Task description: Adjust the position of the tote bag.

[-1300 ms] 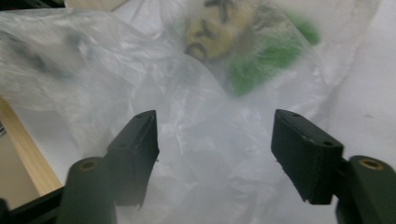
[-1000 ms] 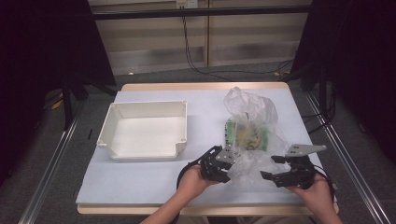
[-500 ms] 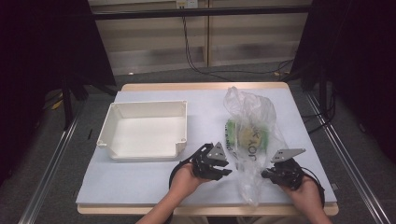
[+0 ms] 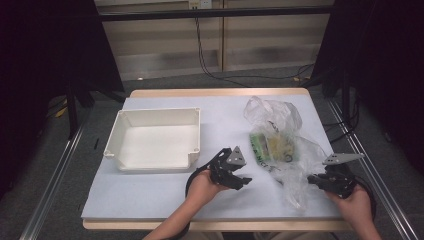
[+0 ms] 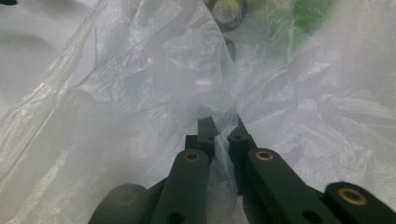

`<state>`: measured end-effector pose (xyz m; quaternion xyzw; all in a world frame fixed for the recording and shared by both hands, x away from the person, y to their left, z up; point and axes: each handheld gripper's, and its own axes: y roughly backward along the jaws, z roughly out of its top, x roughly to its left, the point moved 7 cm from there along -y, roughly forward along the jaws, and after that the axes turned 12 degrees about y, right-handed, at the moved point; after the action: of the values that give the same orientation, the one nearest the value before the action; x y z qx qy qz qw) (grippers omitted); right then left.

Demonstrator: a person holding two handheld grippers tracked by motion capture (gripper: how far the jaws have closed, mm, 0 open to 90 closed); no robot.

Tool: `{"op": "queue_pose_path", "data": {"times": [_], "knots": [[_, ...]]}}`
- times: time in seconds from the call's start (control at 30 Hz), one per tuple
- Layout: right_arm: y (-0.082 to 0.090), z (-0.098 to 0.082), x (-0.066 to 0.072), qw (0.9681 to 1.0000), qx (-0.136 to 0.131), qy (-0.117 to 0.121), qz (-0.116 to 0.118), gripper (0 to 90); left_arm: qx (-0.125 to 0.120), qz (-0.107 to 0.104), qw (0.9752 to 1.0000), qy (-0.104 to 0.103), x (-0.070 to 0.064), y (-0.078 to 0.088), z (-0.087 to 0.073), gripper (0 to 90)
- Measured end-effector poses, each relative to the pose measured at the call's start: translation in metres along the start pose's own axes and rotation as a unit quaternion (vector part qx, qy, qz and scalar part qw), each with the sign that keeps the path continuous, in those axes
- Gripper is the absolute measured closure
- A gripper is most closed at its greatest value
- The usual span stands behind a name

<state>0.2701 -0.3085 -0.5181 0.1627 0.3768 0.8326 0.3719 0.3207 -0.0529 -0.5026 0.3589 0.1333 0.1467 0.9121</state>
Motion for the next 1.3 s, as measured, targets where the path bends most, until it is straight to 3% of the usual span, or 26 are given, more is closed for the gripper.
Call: {"op": "queue_pose_path", "data": {"times": [0.07, 0.23, 0.33, 0.4, 0.5, 0.53, 0.57, 0.63, 0.77, 0.83, 0.97, 1.03, 1.13, 1.17, 1.2, 1.23, 1.3], "knots": [[0.0, -0.001, -0.001, 1.0, -0.001, -0.007, 0.004, 88.8, 0.0, 0.004, 1.0, 0.004, 0.005, -0.007, 0.006, 44.6], [-0.003, 0.0, 0.002, 0.9999, 0.006, 0.008, 0.005, 88.8, -0.012, 0.024, 0.9992, 0.03, 0.022, -0.024, 0.02, 45.3], [-0.003, 0.0, 0.003, 1.0, 0.005, 0.004, 0.007, 88.7, -0.015, 0.042, 0.9986, 0.028, 0.03, -0.032, 0.025, 43.7], [-0.004, -0.001, 0.003, 0.9999, 0.007, 0.002, 0.008, 88.6, -0.018, 0.05, 0.9984, 0.019, 0.034, -0.038, 0.03, 38.0], [-0.004, 0.0, 0.002, 0.9999, 0.004, 0.005, 0.008, 88.6, -0.02, 0.037, 0.9989, 0.021, 0.036, -0.044, 0.039, 39.4], [-0.004, 0.0, 0.002, 0.9999, 0.003, 0.005, 0.009, 88.5, -0.01, 0.042, 0.9989, 0.02, 0.038, -0.047, 0.041, 38.5], [-0.004, 0.0, 0.002, 0.9999, 0.003, 0.005, 0.008, 88.5, -0.012, 0.051, 0.9984, 0.022, 0.039, -0.05, 0.044, 35.5], [-0.003, -0.001, 0.002, 1.0, 0.003, 0.003, 0.009, 88.5, -0.02, 0.061, 0.9979, 0.008, 0.042, -0.052, 0.049, 33.2], [-0.003, -0.001, 0.001, 0.9999, 0.001, 0.001, 0.011, 88.4, -0.03, 0.068, 0.9969, 0.024, 0.051, -0.053, 0.059, 29.1], [-0.004, -0.001, 0.001, 0.9999, 0.001, 0.001, 0.012, 88.4, -0.028, 0.087, 0.9957, 0.016, 0.055, -0.054, 0.059, 29.3], [-0.005, -0.002, 0.0, 0.9999, 0.007, 0.006, 0.013, 88.4, -0.031, 0.073, 0.996, 0.04, 0.059, -0.058, 0.06, 37.8], [-0.006, -0.002, 0.001, 0.9999, 0.003, 0.002, 0.015, 88.4, -0.031, 0.093, 0.9944, 0.041, 0.065, -0.059, 0.062, 37.9], [-0.006, -0.002, 0.001, 0.9999, 0.007, 0.0, 0.013, 88.4, -0.024, 0.088, 0.9945, 0.051, 0.071, -0.066, 0.064, 36.3], [-0.007, -0.002, 0.001, 0.9999, 0.007, 0.001, 0.013, 88.4, -0.017, 0.083, 0.9952, 0.05, 0.072, -0.068, 0.063, 36.5], [-0.007, -0.002, 0.0, 0.9999, 0.006, 0.003, 0.013, 88.3, -0.025, 0.073, 0.9953, 0.059, 0.071, -0.069, 0.064, 41.1], [-0.007, -0.003, 0.001, 0.9999, 0.004, 0.002, 0.016, 88.3, -0.021, 0.064, 0.9945, 0.081, 0.073, -0.07, 0.064, 47.1], [-0.007, -0.003, 0.0, 0.9999, 0.006, 0.003, 0.014, 88.3, -0.023, 0.053, 0.9946, 0.086, 0.073, -0.071, 0.065, 51.7]]}}
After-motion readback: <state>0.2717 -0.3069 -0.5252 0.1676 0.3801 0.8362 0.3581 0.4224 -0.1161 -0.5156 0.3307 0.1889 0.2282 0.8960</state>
